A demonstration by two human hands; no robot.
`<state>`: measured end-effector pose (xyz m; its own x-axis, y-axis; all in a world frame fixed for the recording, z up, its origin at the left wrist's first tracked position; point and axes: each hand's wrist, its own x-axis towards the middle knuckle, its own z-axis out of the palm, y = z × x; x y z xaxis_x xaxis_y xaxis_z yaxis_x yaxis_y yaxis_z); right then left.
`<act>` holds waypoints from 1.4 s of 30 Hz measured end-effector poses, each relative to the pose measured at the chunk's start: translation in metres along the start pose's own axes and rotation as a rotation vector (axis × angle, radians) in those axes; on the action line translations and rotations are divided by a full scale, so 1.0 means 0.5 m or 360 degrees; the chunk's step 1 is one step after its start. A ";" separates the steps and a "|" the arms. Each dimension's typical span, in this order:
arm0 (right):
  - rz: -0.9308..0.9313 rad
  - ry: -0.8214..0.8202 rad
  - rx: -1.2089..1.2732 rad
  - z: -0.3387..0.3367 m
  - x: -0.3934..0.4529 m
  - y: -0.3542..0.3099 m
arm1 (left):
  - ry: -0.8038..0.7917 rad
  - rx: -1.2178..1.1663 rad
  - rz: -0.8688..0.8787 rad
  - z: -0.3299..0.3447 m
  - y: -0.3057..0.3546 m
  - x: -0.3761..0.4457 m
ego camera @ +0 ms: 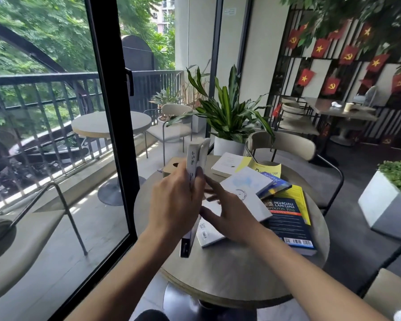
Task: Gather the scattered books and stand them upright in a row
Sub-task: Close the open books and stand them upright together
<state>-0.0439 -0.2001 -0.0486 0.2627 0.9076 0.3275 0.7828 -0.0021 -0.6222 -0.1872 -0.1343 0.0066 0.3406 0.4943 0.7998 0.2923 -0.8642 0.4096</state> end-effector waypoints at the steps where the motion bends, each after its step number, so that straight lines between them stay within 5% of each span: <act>1: 0.0008 -0.0013 0.0003 0.000 0.007 0.001 | 0.0026 -0.0021 0.0023 0.005 -0.005 -0.002; 21: 0.0217 -0.0113 -0.0416 0.039 0.022 0.071 | -0.0376 -0.0158 -0.0207 0.132 -0.125 -0.110; 26: 0.0071 -0.0006 -0.0848 0.025 0.010 0.092 | -0.0372 -0.0169 -0.0239 0.131 -0.129 -0.110; 30: 0.0515 0.0216 -0.1212 -0.008 0.011 0.107 | -0.0387 -0.0156 -0.0288 0.133 -0.126 -0.110; 35: 0.1016 0.0186 -0.1262 -0.038 0.008 0.120 | -0.0403 -0.0110 -0.0366 0.130 -0.118 -0.109; 42: 0.1271 0.0217 -0.0617 -0.068 0.016 0.135 | -0.0382 -0.0113 -0.0403 0.130 -0.110 -0.109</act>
<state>0.0303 -0.2074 -0.0640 0.8557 0.5174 -0.0028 0.4674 -0.7753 -0.4248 -0.1639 -0.1076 -0.0881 0.4681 0.6943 0.5466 0.3343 -0.7117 0.6178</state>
